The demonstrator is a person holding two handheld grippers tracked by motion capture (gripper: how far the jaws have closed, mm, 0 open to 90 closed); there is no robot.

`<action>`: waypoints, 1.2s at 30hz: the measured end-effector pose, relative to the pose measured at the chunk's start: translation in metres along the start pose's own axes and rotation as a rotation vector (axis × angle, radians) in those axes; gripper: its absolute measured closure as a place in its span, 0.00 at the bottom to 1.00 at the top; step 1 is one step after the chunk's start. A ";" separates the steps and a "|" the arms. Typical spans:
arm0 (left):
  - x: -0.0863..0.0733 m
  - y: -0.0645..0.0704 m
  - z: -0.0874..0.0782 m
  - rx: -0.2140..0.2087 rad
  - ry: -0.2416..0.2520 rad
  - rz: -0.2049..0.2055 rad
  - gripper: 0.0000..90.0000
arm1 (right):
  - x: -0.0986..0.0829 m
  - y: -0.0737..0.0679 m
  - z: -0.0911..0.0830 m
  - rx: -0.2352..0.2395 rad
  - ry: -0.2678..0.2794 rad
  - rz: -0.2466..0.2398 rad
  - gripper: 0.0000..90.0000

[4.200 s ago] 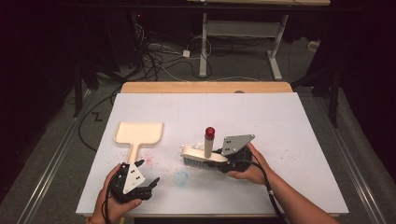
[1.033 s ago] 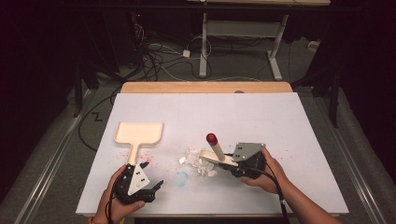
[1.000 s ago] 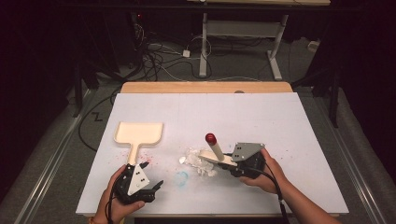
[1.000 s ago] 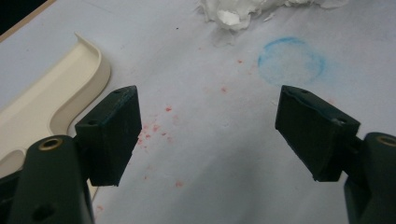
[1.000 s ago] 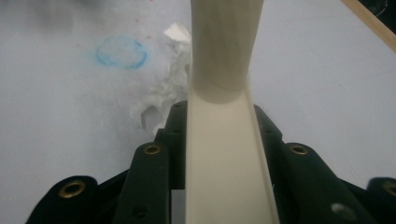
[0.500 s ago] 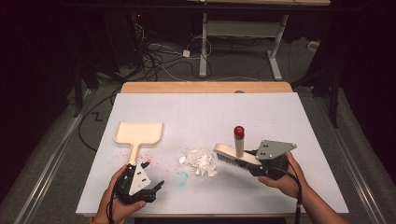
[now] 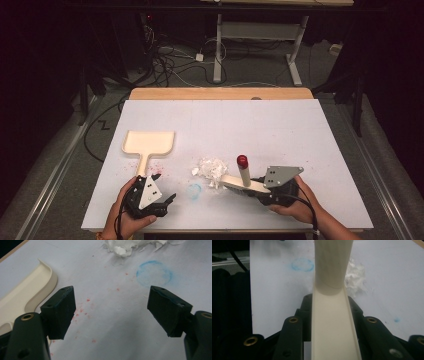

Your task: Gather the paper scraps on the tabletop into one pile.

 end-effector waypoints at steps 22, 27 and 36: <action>-0.002 -0.001 -0.004 0.011 0.006 -0.006 0.24 | 0.025 0.007 -0.009 -0.036 0.081 0.017 0.75; 0.000 -0.001 -0.003 0.009 0.007 -0.003 0.24 | 0.018 0.013 -0.029 -0.049 0.098 0.025 0.75; 0.000 -0.001 -0.003 0.015 0.008 -0.005 0.24 | -0.004 0.024 -0.067 -0.097 0.078 0.075 0.75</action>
Point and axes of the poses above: each handheld gripper's, and its own axes: z roughly forward along the jaws, x roughly out of its top, y roughly to its right, the point moved 5 cm from there along z, roughly forward along the jaws, and after that the axes turned 1 degree about -x, right-handed, at the moved point
